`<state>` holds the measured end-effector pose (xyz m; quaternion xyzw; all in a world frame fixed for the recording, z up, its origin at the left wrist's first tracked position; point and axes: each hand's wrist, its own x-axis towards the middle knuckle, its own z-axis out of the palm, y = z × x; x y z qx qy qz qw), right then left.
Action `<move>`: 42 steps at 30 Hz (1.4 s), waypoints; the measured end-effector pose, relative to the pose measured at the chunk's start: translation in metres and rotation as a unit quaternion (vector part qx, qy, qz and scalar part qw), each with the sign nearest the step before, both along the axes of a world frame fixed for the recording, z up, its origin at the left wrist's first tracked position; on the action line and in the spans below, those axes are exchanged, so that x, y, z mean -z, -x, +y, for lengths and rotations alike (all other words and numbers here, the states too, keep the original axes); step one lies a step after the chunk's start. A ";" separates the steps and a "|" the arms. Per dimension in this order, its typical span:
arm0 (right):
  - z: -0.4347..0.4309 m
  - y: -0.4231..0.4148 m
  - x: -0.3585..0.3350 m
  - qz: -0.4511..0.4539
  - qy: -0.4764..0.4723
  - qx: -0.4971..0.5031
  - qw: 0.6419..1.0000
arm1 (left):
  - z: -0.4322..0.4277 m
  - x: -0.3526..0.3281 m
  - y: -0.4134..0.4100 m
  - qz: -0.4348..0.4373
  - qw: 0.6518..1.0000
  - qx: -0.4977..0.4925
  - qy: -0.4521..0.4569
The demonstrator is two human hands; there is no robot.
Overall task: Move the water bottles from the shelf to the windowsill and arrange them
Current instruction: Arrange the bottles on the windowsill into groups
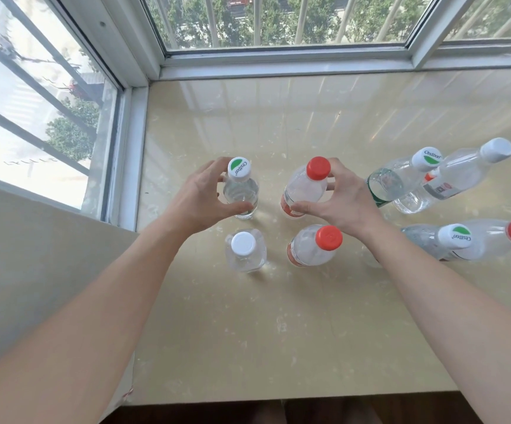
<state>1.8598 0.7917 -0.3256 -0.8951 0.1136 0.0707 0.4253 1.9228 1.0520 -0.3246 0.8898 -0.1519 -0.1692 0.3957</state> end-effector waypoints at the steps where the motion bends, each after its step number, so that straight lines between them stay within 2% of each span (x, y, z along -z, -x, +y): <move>1: -0.001 0.000 -0.002 0.003 0.001 -0.001 1.000 | 0.001 -0.002 0.001 -0.010 1.000 0.001 -0.011; 6: -0.012 0.006 -0.028 0.032 0.045 -0.031 0.998 | 0.013 -0.031 0.009 -0.035 0.992 0.005 -0.122; 11: -0.023 0.024 -0.083 0.046 0.160 -0.089 0.982 | 0.020 -0.099 0.031 -0.184 0.950 0.021 -0.250; 13: -0.023 0.035 -0.110 0.044 0.220 -0.116 0.968 | 0.017 -0.124 0.043 -0.215 0.934 0.029 -0.284; 17: -0.027 0.064 -0.156 -0.037 0.322 -0.145 0.935 | -0.003 -0.167 0.072 -0.264 0.917 0.032 -0.299; 22: -0.065 0.106 -0.189 -0.108 0.390 -0.120 0.907 | -0.047 -0.193 0.099 -0.272 0.919 0.040 -0.285; 29: -0.196 0.148 -0.201 -0.059 0.388 -0.027 0.919 | -0.145 -0.193 0.123 -0.258 0.929 0.068 -0.258; 34: -0.280 0.150 -0.176 0.007 0.357 -0.035 0.934 | -0.204 -0.167 0.130 -0.212 0.932 0.070 -0.286; 38: -0.312 0.125 -0.145 0.061 0.278 -0.067 0.956 | -0.237 -0.143 0.129 -0.203 0.932 0.039 -0.297; 42: -0.317 0.093 -0.107 0.070 0.192 -0.094 0.974 | -0.260 -0.121 0.121 -0.188 0.930 0.015 -0.315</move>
